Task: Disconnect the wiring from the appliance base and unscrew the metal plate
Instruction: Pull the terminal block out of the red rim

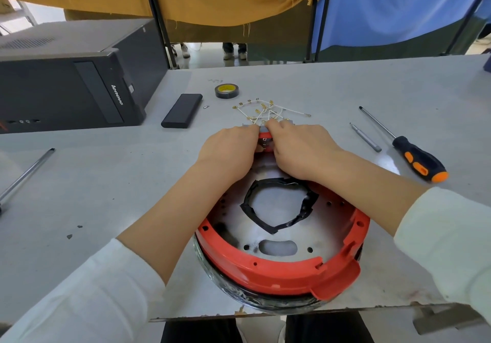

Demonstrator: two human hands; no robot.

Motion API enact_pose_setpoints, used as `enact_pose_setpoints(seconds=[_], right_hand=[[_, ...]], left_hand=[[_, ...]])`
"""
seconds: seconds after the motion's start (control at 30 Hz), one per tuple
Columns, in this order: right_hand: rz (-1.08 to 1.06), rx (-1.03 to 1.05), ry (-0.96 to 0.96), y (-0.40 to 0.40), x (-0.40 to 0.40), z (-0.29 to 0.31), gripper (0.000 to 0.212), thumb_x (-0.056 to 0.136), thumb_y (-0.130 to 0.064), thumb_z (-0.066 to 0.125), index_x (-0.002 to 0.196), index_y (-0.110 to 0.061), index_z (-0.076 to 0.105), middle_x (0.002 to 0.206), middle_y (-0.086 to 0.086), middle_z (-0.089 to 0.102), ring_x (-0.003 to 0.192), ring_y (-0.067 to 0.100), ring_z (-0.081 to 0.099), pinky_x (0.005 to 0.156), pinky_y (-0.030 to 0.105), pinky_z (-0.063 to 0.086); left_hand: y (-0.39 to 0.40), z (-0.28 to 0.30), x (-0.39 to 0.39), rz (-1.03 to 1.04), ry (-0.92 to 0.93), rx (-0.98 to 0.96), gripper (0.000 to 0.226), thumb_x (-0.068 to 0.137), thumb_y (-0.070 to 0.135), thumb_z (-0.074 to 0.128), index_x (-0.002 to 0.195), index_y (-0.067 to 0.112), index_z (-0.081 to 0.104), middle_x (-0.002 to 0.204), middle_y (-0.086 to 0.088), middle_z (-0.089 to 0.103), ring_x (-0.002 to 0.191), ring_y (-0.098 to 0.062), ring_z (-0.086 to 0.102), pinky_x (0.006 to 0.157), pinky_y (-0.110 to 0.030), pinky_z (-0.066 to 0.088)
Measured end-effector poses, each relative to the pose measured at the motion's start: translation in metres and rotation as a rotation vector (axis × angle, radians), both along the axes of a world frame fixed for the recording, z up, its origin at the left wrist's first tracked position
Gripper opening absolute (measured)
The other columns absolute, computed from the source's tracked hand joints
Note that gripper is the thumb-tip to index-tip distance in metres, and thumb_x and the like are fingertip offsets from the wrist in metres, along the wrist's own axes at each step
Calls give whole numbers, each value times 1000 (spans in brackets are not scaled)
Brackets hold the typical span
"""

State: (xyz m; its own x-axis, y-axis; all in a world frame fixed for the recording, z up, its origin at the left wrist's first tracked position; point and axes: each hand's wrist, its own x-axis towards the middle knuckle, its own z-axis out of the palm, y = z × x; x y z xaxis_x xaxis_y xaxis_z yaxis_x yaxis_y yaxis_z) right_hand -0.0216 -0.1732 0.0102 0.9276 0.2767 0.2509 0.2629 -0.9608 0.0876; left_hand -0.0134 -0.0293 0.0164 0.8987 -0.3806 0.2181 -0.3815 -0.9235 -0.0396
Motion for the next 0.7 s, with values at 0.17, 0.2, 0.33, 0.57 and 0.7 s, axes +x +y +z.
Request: enact_pose_setpoints(seconds=[0.17, 0.2, 0.33, 0.57, 0.7], right_hand=[[-29, 228, 165, -3, 2, 8, 35, 84, -39, 38, 118, -32, 46, 111, -6, 59, 96, 21, 54, 69, 33, 30], [-67, 339, 257, -1, 4, 13, 38, 81, -44, 37, 117, -38, 48, 108, -11, 60, 94, 18, 53, 72, 34, 33], [-49, 890, 511, -1, 18, 29, 29, 95, -35, 47, 109, -18, 66, 116, -2, 64, 111, 18, 56, 92, 28, 41], [-207, 1189, 467, -17, 43, 42, 20, 88, -23, 67, 105, -20, 56, 87, -3, 67, 75, 14, 61, 62, 24, 53], [-276, 824, 395, -57, 53, 50, 36, 84, -17, 68, 114, -18, 47, 96, 7, 64, 78, 19, 59, 62, 32, 54]], left_hand=[[0, -1, 0, -8, -3, 3, 31, 87, 6, 44, 118, 13, 44, 107, -10, 61, 94, -33, 60, 62, -33, 31], [1, -1, -1, -8, -1, 3, 31, 88, 7, 43, 118, 12, 44, 108, -10, 61, 95, -33, 60, 62, -34, 32], [1, -1, -4, -37, -5, -11, 23, 90, 9, 42, 112, 13, 42, 109, -10, 60, 95, -34, 59, 62, -35, 32], [1, 3, -7, -56, -3, -11, 23, 87, 5, 40, 108, 16, 41, 110, -8, 58, 93, -33, 59, 61, -36, 33], [0, 3, -8, -56, 5, -11, 27, 85, 3, 42, 109, 15, 42, 113, -8, 58, 98, -32, 59, 63, -35, 35]])
